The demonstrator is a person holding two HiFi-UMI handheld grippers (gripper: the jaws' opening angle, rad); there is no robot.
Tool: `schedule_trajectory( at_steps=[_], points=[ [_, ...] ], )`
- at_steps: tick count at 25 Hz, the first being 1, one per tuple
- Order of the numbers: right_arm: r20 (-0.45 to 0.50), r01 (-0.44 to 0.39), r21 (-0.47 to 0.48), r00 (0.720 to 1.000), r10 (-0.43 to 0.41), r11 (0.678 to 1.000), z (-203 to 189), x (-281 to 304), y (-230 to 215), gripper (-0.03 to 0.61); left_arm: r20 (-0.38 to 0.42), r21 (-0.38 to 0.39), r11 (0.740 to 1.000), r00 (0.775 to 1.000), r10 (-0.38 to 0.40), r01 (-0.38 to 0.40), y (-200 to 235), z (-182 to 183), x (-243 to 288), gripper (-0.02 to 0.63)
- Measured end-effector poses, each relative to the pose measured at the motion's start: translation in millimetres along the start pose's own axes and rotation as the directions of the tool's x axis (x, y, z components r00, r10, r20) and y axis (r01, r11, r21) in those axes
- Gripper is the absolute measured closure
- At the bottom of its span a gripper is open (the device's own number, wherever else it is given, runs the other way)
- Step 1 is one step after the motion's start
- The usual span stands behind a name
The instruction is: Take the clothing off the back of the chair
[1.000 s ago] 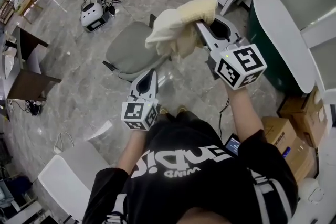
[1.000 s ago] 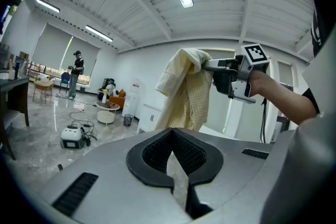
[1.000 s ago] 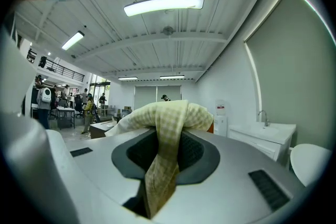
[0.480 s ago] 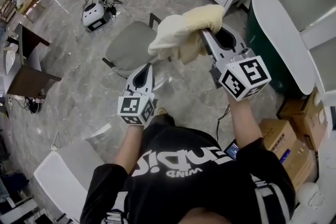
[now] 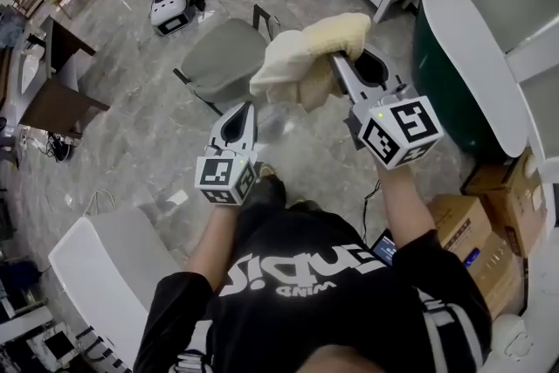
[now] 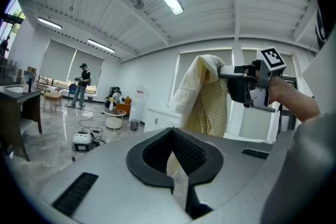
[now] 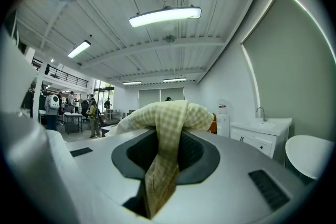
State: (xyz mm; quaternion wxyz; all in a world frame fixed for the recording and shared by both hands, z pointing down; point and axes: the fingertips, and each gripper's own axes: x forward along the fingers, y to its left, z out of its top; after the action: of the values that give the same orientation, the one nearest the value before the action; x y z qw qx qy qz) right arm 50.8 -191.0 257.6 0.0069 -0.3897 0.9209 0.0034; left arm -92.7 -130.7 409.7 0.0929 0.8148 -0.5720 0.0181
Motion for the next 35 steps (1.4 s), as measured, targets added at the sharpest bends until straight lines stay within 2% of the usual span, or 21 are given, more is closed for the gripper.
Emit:
schedule_trajectory(
  at_steps=[6, 14, 25, 31, 35],
  points=[
    [-0.007, 0.003, 0.011, 1.000, -0.003, 1.000, -7, -36, 18, 0.491, -0.002, 0.000, 1.000, 1.000, -0.024, 0.024, -28, 3, -32, 0.598],
    [-0.001, 0.046, 0.050, 0.999, -0.046, 0.998, -33, -71, 46, 0.491, -0.014, 0.010, 0.998, 0.998, -0.068, 0.068, -35, -4, -59, 0.598],
    [-0.100, 0.167, 0.094, 0.982, -0.157, 0.981, -138, -111, 65, 0.491, -0.038, -0.030, 0.996, 0.995, -0.090, 0.089, -44, -35, -84, 0.598],
    [-0.155, 0.176, 0.124, 0.976, -0.156, 0.977, -190, -124, 80, 0.491, -0.041, -0.038, 0.994, 0.994, -0.100, 0.098, -44, -46, -93, 0.598],
    [-0.163, 0.180, 0.131, 0.974, -0.157, 0.975, -201, -128, 84, 0.491, -0.045, -0.037, 0.995, 0.994, -0.098, 0.097, -42, -47, -94, 0.598]
  ],
)
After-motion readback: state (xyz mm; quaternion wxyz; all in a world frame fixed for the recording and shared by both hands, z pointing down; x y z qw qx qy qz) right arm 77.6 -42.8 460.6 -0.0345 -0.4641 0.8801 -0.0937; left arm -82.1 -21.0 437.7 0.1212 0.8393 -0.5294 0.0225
